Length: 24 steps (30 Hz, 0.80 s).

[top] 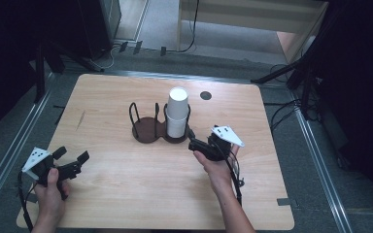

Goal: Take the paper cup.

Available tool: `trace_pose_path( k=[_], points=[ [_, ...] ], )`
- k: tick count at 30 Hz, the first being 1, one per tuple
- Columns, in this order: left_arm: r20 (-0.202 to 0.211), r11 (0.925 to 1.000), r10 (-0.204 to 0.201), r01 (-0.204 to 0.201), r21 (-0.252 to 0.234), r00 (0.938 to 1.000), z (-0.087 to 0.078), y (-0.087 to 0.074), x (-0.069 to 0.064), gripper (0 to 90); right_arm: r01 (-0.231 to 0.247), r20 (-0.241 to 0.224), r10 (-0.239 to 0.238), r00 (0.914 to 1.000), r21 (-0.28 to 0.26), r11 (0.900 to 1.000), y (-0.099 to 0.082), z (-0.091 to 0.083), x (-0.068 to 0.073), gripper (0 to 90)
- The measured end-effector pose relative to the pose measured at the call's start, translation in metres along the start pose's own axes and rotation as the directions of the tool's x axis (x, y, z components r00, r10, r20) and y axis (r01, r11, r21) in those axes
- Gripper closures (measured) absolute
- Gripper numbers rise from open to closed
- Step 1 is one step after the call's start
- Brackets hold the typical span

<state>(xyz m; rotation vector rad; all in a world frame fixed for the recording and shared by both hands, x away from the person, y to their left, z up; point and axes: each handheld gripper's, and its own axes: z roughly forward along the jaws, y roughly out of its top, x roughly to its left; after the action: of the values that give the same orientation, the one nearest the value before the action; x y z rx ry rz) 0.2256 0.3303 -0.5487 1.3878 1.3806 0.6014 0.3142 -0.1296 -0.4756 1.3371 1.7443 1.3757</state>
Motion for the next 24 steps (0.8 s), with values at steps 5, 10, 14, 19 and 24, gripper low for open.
trace_pose_path(
  k=[5,10,14,19,24],
  points=[
    [0.002,1.0000,0.005,-0.005,-0.002,1.0000,0.000,0.000,-0.001,1.1,0.018,-0.006,-0.018,0.9998,-0.010,0.9998,0.014,0.019,0.022,8.1],
    [0.003,1.0000,0.005,-0.005,-0.003,1.0000,0.000,0.000,-0.001,1.1,0.024,-0.004,-0.024,0.9997,-0.011,0.9996,0.022,0.031,0.032,8.1],
    [0.008,1.0000,0.006,-0.006,-0.003,1.0000,0.001,0.000,0.000,1.1,0.028,-0.010,-0.028,0.9996,-0.002,0.9996,0.028,0.045,0.041,8.3],
    [0.009,1.0000,0.007,-0.007,-0.002,0.9999,0.001,0.000,-0.001,1.1,0.038,-0.001,-0.038,0.9993,0.000,0.9993,0.031,0.057,0.049,10.7],
    [0.013,1.0000,0.006,-0.006,-0.003,0.9999,0.001,0.000,-0.001,1.1,0.038,-0.011,-0.038,0.9992,-0.009,0.9992,0.034,0.064,0.055,13.9]
  ],
)
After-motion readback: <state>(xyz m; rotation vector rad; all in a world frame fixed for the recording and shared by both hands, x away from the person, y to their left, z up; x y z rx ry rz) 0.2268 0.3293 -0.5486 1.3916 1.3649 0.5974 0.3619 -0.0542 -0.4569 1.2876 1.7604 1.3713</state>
